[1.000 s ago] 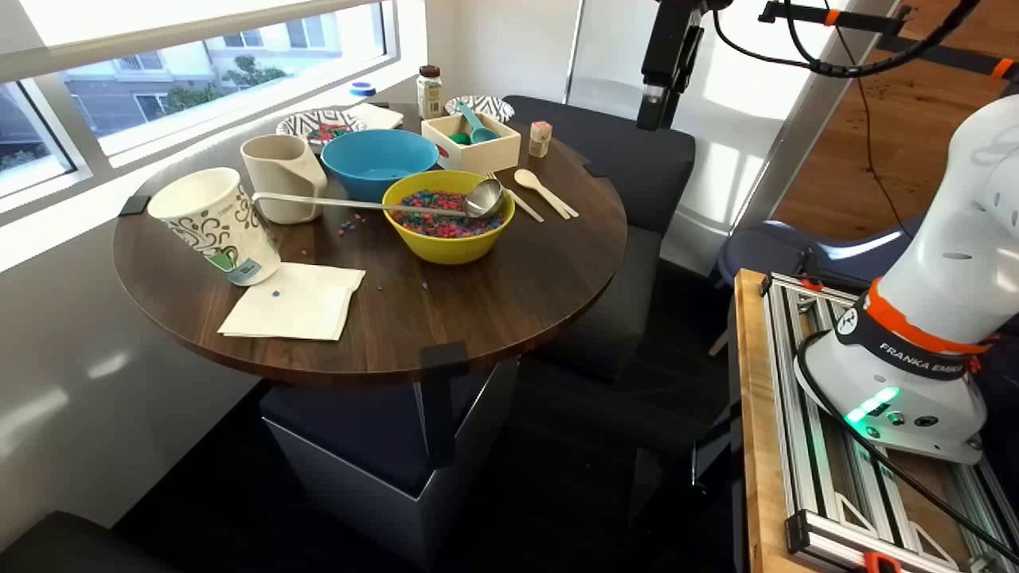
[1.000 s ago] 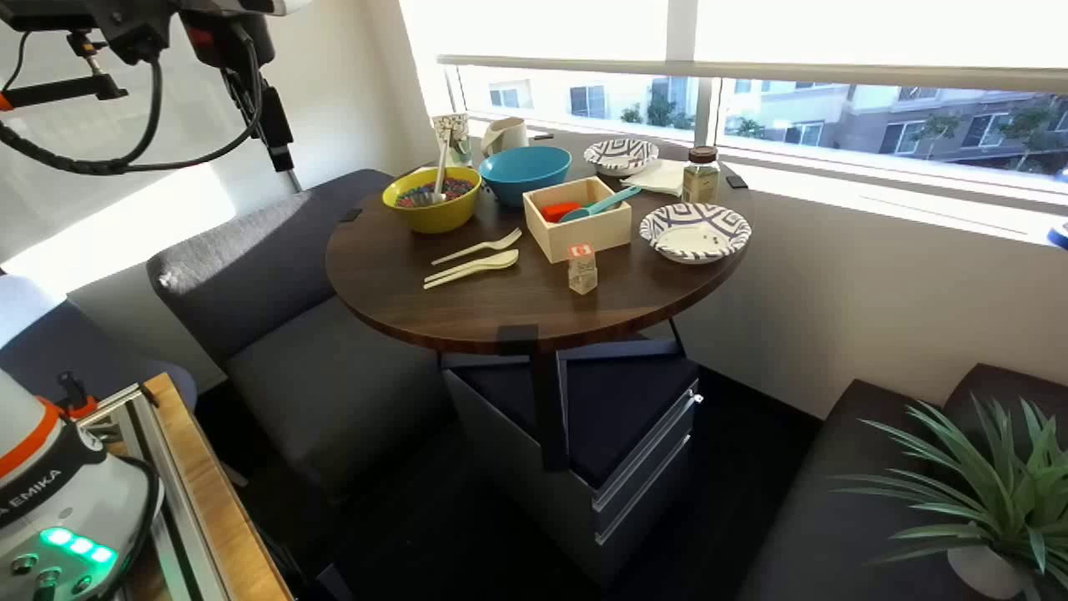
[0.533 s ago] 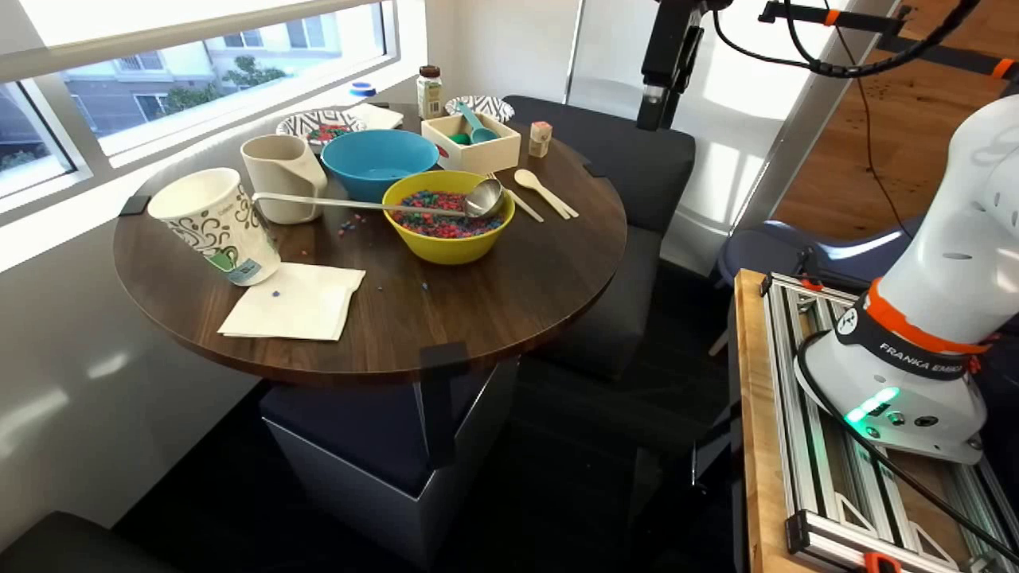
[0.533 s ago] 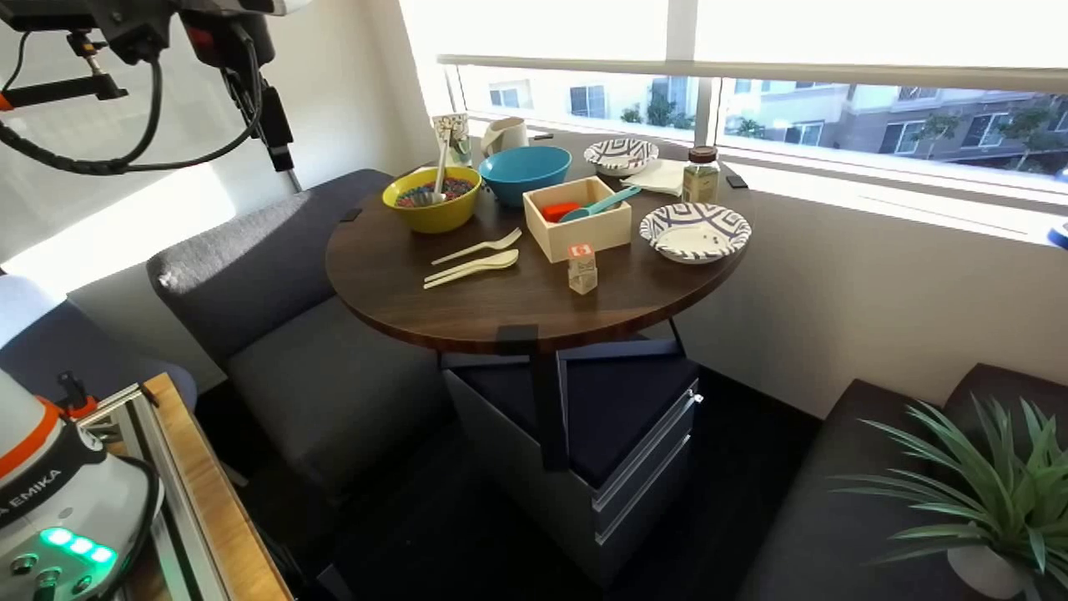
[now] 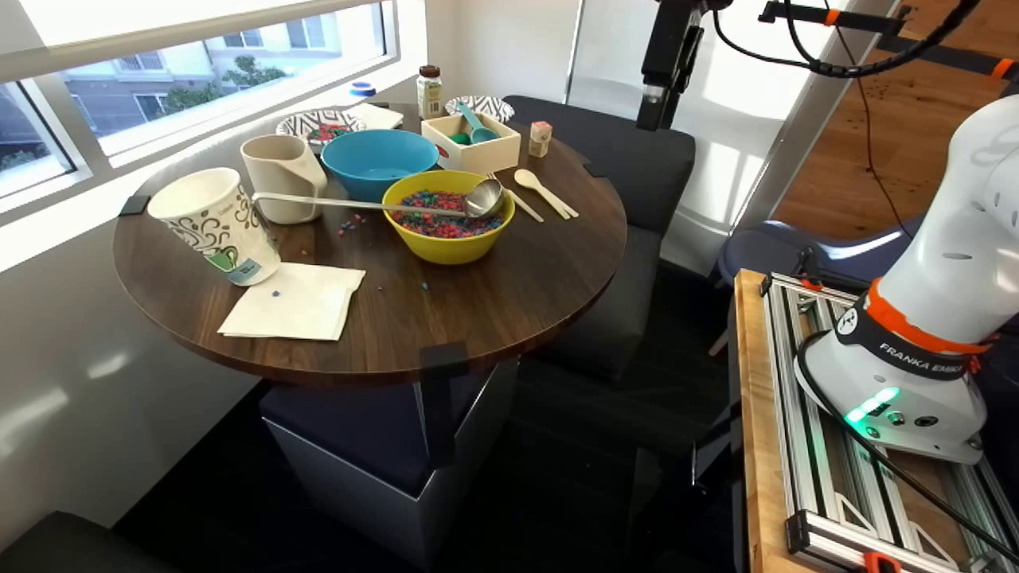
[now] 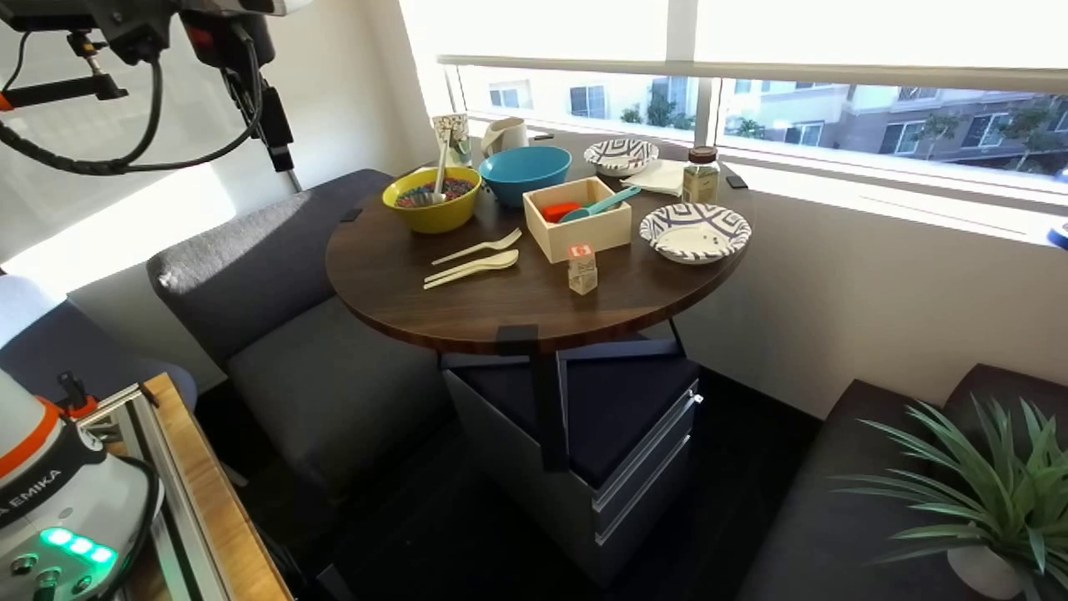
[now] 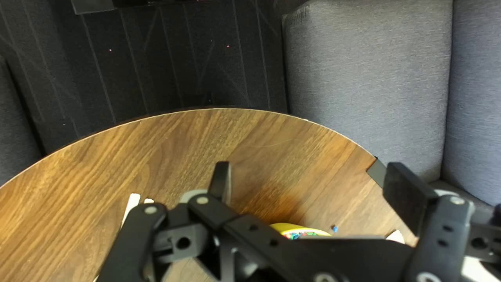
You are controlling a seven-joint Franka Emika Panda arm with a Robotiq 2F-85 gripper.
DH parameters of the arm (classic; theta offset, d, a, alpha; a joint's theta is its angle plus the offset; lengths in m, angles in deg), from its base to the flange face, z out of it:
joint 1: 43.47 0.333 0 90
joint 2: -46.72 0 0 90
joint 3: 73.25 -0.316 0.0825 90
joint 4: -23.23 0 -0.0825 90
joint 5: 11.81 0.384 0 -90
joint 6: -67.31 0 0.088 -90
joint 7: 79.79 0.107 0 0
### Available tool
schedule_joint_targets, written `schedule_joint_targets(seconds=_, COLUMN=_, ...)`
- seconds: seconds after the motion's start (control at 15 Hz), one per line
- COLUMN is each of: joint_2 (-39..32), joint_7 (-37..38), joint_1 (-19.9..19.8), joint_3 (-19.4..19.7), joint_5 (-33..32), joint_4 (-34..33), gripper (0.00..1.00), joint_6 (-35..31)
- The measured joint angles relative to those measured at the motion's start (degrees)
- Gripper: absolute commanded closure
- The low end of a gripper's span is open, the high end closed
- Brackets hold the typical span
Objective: Move the coffee cup on the left to the right
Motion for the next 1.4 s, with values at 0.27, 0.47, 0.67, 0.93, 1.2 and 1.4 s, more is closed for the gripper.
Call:
schedule_joint_targets(seconds=0.27, joint_2=-2.9, joint_7=-1.4, joint_1=0.3, joint_3=-0.9, joint_5=0.0, joint_4=-3.7, gripper=0.00, joint_6=-0.2)
schedule_joint_targets(seconds=0.47, joint_2=-9.6, joint_7=-2.5, joint_1=2.1, joint_3=-2.2, joint_5=1.2, joint_4=-10.8, gripper=0.00, joint_6=-0.2)
schedule_joint_targets(seconds=0.67, joint_2=-17.9, joint_7=-2.9, joint_1=3.8, joint_3=-4.2, joint_5=2.5, joint_4=-18.8, gripper=0.00, joint_6=-0.6)
schedule_joint_targets(seconds=0.93, joint_2=-29.0, joint_7=-2.6, joint_1=4.3, joint_3=-6.0, joint_5=2.8, joint_4=-28.7, gripper=0.00, joint_6=-1.5)
schedule_joint_targets(seconds=1.2, joint_2=-39.6, joint_7=0.2, joint_1=4.0, joint_3=-6.1, joint_5=3.0, joint_4=-38.7, gripper=0.00, joint_6=-1.5)
schedule_joint_targets(seconds=1.4, joint_2=-46.5, joint_7=5.7, joint_1=4.0, joint_3=-6.2, joint_5=2.8, joint_4=-46.3, gripper=0.00, joint_6=-1.5)
